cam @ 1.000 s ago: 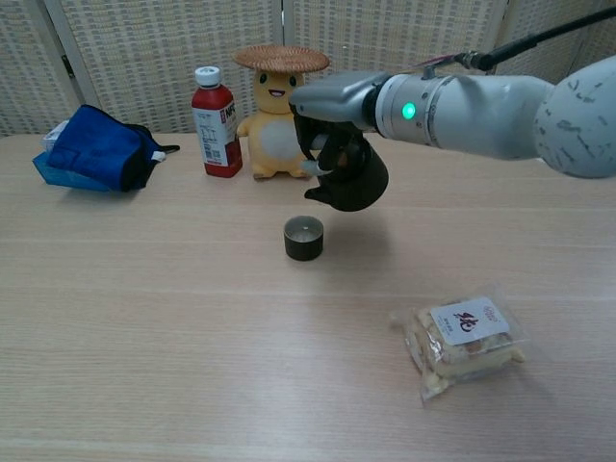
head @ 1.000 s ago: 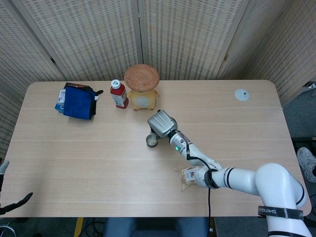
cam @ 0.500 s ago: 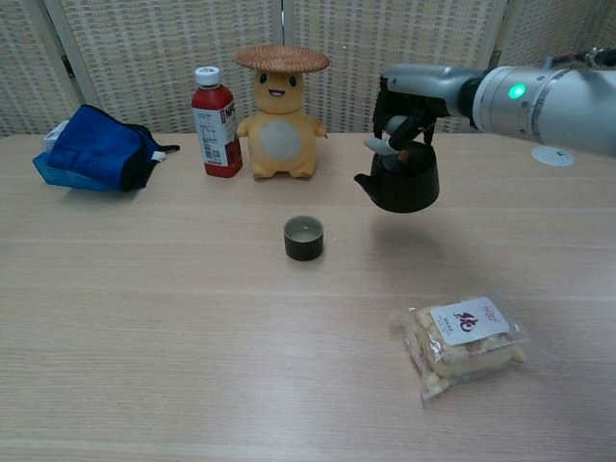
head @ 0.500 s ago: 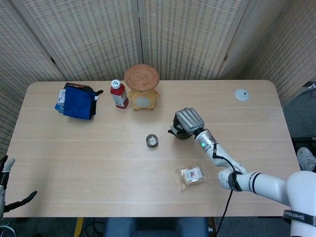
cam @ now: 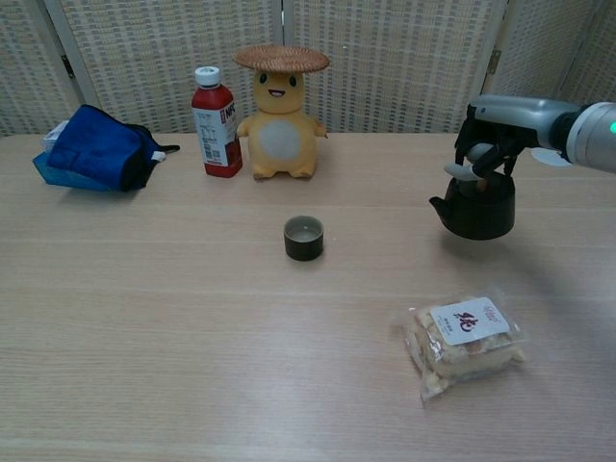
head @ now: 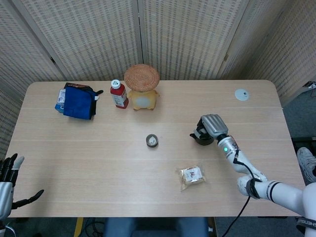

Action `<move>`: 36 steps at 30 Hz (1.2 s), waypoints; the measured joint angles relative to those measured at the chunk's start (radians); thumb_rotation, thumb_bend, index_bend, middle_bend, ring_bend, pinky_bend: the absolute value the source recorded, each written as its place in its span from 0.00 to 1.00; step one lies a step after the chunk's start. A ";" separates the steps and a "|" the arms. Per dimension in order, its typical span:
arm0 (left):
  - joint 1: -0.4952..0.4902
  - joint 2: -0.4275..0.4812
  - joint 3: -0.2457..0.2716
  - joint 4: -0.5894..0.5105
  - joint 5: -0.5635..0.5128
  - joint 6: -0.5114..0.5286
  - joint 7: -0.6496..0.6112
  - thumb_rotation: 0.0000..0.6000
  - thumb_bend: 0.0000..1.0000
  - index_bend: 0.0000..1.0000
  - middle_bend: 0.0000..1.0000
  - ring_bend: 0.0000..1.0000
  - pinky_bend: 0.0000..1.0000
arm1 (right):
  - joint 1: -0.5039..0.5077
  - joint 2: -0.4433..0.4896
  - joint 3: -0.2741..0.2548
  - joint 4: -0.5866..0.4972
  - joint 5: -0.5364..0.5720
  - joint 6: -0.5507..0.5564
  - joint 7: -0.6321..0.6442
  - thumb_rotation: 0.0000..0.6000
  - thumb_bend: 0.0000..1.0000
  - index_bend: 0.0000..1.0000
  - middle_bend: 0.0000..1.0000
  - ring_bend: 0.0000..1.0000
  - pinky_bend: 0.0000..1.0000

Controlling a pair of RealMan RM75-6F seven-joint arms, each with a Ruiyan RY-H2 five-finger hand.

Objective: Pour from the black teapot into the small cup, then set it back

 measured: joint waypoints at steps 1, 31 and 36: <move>-0.001 0.000 0.000 -0.001 0.000 -0.001 0.001 0.60 0.05 0.00 0.00 0.00 0.00 | -0.006 -0.001 -0.001 0.009 -0.006 -0.001 0.006 0.93 0.37 1.00 0.98 0.92 0.40; -0.016 -0.007 0.003 -0.012 -0.005 -0.018 0.023 0.61 0.05 0.00 0.00 0.00 0.00 | -0.062 -0.003 0.006 0.079 -0.107 -0.016 0.020 0.91 0.00 0.98 0.97 0.91 0.40; -0.018 -0.010 0.003 -0.010 -0.005 -0.021 0.022 0.60 0.05 0.00 0.00 0.00 0.00 | -0.059 -0.007 -0.004 0.091 -0.105 -0.023 -0.040 0.91 0.00 0.98 0.97 0.90 0.39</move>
